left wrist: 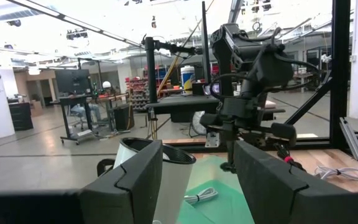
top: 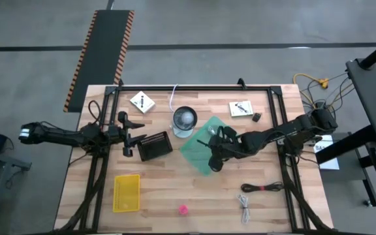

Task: Pick and place items into bin
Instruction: Put the left black charger cable into the green bin

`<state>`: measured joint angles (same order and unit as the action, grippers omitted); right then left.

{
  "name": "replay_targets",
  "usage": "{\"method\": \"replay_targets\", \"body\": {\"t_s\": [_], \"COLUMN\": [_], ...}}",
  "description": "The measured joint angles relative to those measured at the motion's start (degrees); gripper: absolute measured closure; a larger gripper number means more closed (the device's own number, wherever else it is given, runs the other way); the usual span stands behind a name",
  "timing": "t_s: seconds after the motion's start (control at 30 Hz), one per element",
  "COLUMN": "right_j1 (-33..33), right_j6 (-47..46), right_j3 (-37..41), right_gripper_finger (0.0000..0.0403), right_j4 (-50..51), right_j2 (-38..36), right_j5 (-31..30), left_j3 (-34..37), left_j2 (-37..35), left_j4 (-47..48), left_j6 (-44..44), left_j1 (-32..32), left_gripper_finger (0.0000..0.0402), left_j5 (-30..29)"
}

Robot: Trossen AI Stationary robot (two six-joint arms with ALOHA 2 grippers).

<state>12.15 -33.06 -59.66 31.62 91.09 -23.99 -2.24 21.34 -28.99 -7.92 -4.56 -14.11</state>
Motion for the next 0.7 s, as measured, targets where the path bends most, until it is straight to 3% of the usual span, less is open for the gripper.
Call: {"method": "replay_targets", "body": {"t_s": [0.37, 0.7], "right_j1": [-4.35, -7.88], "right_j6": [-4.36, -8.81], "right_j3": [0.13, 0.89], "right_gripper_finger": [0.0354, 0.0354], "right_j4": [9.09, 10.15], "right_j2": [0.02, 0.03], "right_j5": [0.00, 2.90], "left_j3": [0.07, 0.07], "left_j2": [0.02, 0.02], "left_j4": [1.06, 1.04], "left_j6": [0.00, 0.00], "left_j1": [-0.01, -0.02], "left_gripper_finger": [0.0219, 0.0219], "left_j5": [-0.02, -0.02]}}
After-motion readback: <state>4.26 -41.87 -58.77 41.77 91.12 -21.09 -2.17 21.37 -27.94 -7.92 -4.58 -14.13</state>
